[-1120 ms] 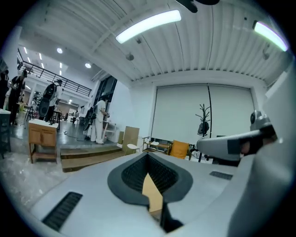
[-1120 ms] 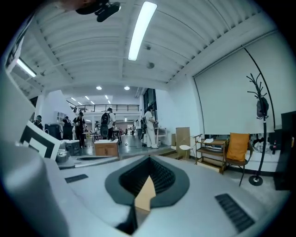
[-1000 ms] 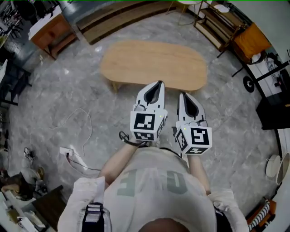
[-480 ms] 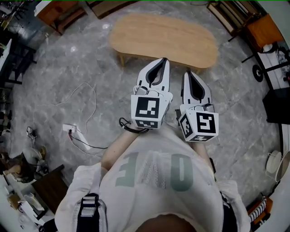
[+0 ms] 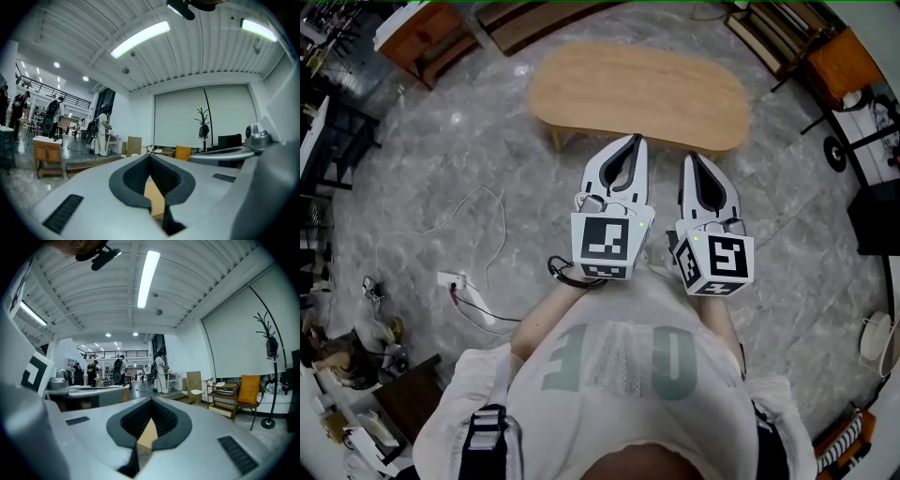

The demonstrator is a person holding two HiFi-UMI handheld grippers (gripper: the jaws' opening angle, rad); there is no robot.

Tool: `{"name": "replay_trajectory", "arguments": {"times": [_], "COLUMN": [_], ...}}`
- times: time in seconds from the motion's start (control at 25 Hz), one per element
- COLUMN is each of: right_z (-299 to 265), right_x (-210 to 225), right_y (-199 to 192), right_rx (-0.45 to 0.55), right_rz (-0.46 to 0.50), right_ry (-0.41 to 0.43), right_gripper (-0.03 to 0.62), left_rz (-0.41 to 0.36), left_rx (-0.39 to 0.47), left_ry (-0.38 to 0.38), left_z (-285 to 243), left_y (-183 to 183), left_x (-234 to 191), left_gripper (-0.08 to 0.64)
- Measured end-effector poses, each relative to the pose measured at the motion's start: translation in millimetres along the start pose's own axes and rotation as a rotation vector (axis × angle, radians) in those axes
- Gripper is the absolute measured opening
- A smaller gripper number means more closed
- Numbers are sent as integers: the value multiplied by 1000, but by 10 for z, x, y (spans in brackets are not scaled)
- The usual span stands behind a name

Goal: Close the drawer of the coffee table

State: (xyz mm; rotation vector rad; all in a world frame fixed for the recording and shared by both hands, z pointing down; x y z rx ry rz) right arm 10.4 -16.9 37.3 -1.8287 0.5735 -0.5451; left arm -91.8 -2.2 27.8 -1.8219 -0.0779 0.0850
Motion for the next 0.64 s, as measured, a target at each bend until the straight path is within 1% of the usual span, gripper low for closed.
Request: {"name": "replay_trajectory", "arguments": {"times": [0.2,0.44,0.64], "right_z": [-11,-30,-30], "right_x": [-17,119,192], "right_y": [-31,-112,-127], "right_rx": [-8,-28,-27], "right_rz": [5,-26,-54], "right_ry": [2,-32,-42], "right_gripper": [6,6,6], "left_rz": [3,4,2], "left_rx": [-7,-27,-42], "left_ry": [22,35,54], "left_z": [26,43,18], "left_y": [-43,-99,-138], "left_x": [-96,-185,-254], "left_gripper": [7,8,8]}}
Point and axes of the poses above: the fingertips, and each gripper's own axes: z backward along the fingers, x to its right, y out of its top, the point moved 3 cm from there along z, backward along the fingers, and after that the axes turned 11 degrees about -x, right-handed, at the moved point
